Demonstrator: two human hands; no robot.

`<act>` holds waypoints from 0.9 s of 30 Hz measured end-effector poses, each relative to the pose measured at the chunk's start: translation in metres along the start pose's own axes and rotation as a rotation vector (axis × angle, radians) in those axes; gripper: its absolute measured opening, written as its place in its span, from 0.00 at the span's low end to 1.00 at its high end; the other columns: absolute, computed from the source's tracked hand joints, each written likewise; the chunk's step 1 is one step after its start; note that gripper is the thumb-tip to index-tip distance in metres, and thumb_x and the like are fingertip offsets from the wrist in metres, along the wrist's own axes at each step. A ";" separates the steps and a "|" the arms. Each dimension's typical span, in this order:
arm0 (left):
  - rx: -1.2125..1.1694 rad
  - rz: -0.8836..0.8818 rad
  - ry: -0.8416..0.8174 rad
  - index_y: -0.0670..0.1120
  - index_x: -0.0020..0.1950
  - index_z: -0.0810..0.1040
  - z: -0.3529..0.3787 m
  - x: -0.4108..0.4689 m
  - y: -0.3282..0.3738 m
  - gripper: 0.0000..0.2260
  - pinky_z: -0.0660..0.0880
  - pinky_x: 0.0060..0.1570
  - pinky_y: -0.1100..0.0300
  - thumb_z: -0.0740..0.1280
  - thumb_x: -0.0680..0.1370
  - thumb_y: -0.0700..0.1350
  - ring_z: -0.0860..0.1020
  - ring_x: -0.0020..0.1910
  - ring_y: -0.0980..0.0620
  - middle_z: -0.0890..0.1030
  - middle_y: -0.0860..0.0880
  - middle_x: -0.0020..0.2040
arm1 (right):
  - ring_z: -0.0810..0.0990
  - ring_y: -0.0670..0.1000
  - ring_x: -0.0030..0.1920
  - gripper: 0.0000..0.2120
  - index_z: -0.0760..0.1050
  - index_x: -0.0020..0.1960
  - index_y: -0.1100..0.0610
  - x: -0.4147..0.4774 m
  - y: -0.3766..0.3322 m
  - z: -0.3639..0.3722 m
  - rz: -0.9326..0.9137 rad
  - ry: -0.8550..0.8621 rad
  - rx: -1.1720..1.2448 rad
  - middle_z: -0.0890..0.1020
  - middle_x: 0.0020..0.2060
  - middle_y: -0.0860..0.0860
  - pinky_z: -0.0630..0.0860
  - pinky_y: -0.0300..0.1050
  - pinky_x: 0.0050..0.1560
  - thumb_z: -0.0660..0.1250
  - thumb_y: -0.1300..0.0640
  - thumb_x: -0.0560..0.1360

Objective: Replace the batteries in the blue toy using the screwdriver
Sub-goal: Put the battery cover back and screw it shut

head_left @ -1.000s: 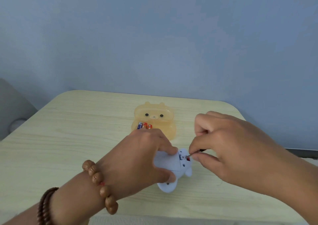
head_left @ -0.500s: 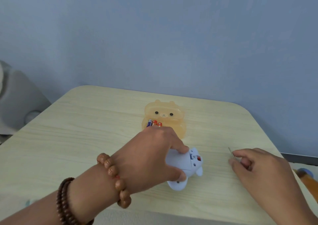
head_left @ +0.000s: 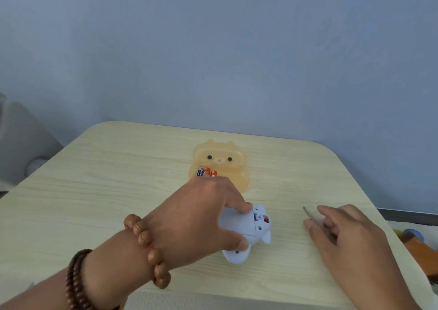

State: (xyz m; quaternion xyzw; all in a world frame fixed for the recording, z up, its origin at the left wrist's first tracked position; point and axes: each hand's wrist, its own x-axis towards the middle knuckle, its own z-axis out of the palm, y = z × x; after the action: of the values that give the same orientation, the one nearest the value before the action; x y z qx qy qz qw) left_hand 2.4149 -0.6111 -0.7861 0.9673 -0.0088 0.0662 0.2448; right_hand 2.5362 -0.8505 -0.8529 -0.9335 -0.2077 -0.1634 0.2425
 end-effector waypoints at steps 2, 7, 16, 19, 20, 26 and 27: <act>0.004 -0.002 -0.002 0.60 0.63 0.79 0.000 -0.001 0.000 0.24 0.68 0.56 0.71 0.76 0.68 0.60 0.71 0.58 0.67 0.77 0.66 0.59 | 0.80 0.43 0.44 0.20 0.83 0.60 0.49 -0.004 -0.013 -0.014 -0.080 -0.027 0.138 0.79 0.47 0.42 0.74 0.33 0.44 0.79 0.47 0.69; 0.031 0.018 -0.016 0.61 0.63 0.79 0.000 0.000 0.001 0.24 0.68 0.58 0.70 0.76 0.69 0.59 0.71 0.58 0.67 0.76 0.66 0.60 | 0.77 0.39 0.63 0.42 0.69 0.71 0.35 0.002 -0.052 -0.026 -0.300 -0.498 0.458 0.70 0.67 0.34 0.78 0.34 0.55 0.77 0.36 0.58; -0.144 -0.006 -0.142 0.67 0.72 0.64 -0.010 -0.008 -0.009 0.32 0.66 0.67 0.69 0.71 0.70 0.66 0.66 0.65 0.74 0.69 0.71 0.69 | 0.87 0.47 0.49 0.22 0.83 0.56 0.36 0.013 -0.067 -0.021 -0.180 -0.562 0.688 0.86 0.51 0.43 0.85 0.52 0.54 0.80 0.43 0.62; -0.260 -0.009 -0.169 0.73 0.73 0.54 -0.016 -0.014 -0.013 0.46 0.64 0.68 0.69 0.78 0.62 0.65 0.60 0.69 0.77 0.62 0.76 0.71 | 0.88 0.50 0.40 0.20 0.88 0.49 0.43 0.011 -0.070 -0.026 0.037 -0.612 0.852 0.89 0.41 0.50 0.85 0.49 0.46 0.76 0.37 0.61; -0.235 0.010 -0.142 0.73 0.74 0.52 -0.015 -0.015 -0.014 0.48 0.64 0.67 0.71 0.79 0.62 0.63 0.59 0.69 0.77 0.60 0.78 0.70 | 0.87 0.52 0.35 0.20 0.89 0.44 0.50 0.011 -0.073 -0.028 0.133 -0.642 0.921 0.88 0.35 0.53 0.84 0.46 0.39 0.75 0.36 0.61; -0.341 0.071 0.044 0.69 0.72 0.63 0.000 -0.009 -0.019 0.37 0.78 0.58 0.62 0.78 0.70 0.50 0.79 0.58 0.63 0.72 0.69 0.66 | 0.80 0.58 0.24 0.28 0.80 0.41 0.65 0.011 -0.076 -0.025 0.375 -0.690 1.046 0.82 0.30 0.63 0.72 0.42 0.22 0.67 0.38 0.70; -0.400 0.052 0.033 0.67 0.71 0.67 0.001 -0.009 -0.023 0.34 0.79 0.57 0.61 0.78 0.71 0.48 0.80 0.57 0.62 0.75 0.67 0.64 | 0.81 0.58 0.25 0.30 0.80 0.47 0.64 0.010 -0.076 -0.024 0.353 -0.668 1.038 0.83 0.31 0.61 0.73 0.43 0.22 0.67 0.35 0.70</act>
State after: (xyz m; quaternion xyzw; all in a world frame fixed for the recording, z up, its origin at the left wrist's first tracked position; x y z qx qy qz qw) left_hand 2.4073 -0.5919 -0.7992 0.8977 -0.0427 0.0851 0.4301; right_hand 2.5046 -0.7995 -0.7992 -0.7153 -0.1675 0.3002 0.6085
